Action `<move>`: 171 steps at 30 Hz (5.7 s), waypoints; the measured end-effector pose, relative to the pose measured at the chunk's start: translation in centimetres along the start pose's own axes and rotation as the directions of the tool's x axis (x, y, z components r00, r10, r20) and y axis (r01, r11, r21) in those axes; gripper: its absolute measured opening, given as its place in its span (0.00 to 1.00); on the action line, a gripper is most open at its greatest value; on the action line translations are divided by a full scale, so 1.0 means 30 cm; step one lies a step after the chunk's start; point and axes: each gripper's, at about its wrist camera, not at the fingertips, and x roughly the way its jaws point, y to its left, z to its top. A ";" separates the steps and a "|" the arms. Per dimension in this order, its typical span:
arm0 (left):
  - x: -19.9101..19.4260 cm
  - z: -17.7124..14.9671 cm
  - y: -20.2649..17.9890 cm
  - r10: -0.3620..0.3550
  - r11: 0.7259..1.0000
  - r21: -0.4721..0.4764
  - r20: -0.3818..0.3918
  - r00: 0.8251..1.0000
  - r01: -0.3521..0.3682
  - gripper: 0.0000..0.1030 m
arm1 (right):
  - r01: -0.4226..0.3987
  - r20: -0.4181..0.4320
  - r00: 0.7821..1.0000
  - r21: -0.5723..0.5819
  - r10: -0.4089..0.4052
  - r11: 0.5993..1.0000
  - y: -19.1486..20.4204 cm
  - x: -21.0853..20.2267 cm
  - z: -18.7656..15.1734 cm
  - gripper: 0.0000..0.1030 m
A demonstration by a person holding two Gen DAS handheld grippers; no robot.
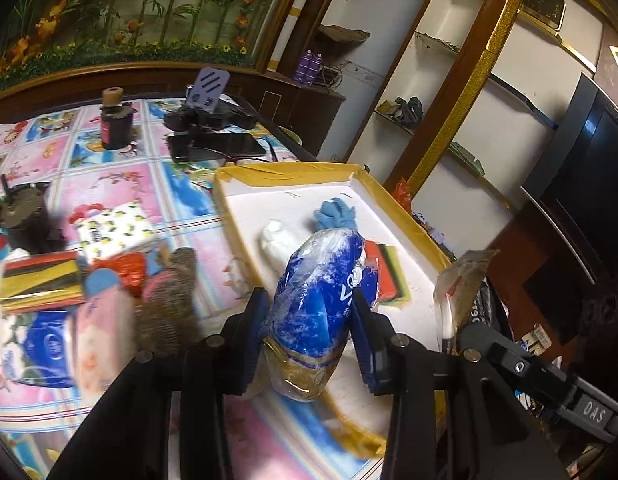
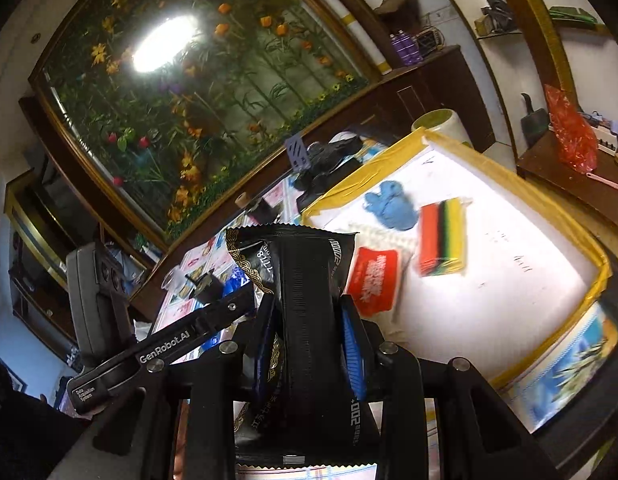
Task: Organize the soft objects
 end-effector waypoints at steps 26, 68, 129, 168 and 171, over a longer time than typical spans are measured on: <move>0.296 0.040 -0.057 0.036 0.998 -0.044 -0.127 0.991 -0.042 0.38 | 0.320 -0.211 0.907 -0.217 -0.365 0.922 -0.293 0.513 0.546 0.32; -0.459 -0.308 0.444 0.435 0.876 -0.277 0.102 0.895 -0.394 0.70 | -0.140 -0.158 0.982 -0.265 0.101 0.954 0.229 0.076 0.024 0.78; -0.364 -0.319 0.598 0.313 0.867 -0.391 -0.052 0.948 -0.308 0.23 | -0.098 -0.483 0.869 -0.378 -0.106 0.920 0.341 0.549 -0.076 0.83; -0.501 -0.320 0.527 0.440 0.861 -0.360 0.172 0.881 -0.360 0.21 | -0.417 -0.387 0.883 -0.385 0.266 0.823 0.527 0.620 -0.147 0.63; -0.501 -0.322 0.526 0.444 0.859 -0.360 0.171 0.880 -0.363 0.21 | -0.424 -0.379 0.884 -0.405 0.273 0.810 0.528 0.596 -0.147 0.63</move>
